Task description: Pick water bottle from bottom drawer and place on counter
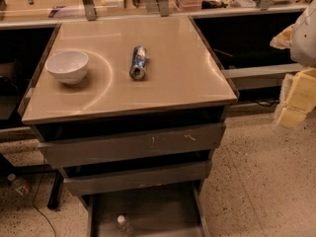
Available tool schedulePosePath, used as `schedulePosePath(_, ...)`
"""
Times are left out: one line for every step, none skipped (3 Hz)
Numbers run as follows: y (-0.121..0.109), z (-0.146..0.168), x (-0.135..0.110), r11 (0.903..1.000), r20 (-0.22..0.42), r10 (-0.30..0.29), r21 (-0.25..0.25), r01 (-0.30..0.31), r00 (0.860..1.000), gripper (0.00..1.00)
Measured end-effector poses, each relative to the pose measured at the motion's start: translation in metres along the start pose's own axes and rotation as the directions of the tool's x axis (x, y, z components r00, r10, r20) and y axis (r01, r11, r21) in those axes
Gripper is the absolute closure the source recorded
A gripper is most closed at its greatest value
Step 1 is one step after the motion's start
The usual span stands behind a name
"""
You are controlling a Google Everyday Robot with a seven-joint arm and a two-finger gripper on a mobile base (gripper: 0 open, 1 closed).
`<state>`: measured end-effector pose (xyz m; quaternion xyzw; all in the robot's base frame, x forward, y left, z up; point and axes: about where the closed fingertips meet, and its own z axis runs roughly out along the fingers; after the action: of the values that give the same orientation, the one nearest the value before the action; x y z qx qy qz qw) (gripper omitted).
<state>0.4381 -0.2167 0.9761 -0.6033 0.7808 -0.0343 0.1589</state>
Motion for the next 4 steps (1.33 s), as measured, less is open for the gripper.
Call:
schedulePosePath(0.0,0.0,0.0,1.0,0.0,0.0,0.0,0.0,1.0,0.0)
schedulePosePath(0.006,0.021,0.002,0.9998,0.033,0.004,-0.02,-0.004,0.999,0.0)
schedulePosePath(0.028,0.071,-0.003,0.9986,0.095,0.009,-0.053,-0.004,0.995,0.0)
schedulePosePath(0.053,0.146,-0.013,0.996,0.103,-0.014,-0.087,0.023,0.995,0.0)
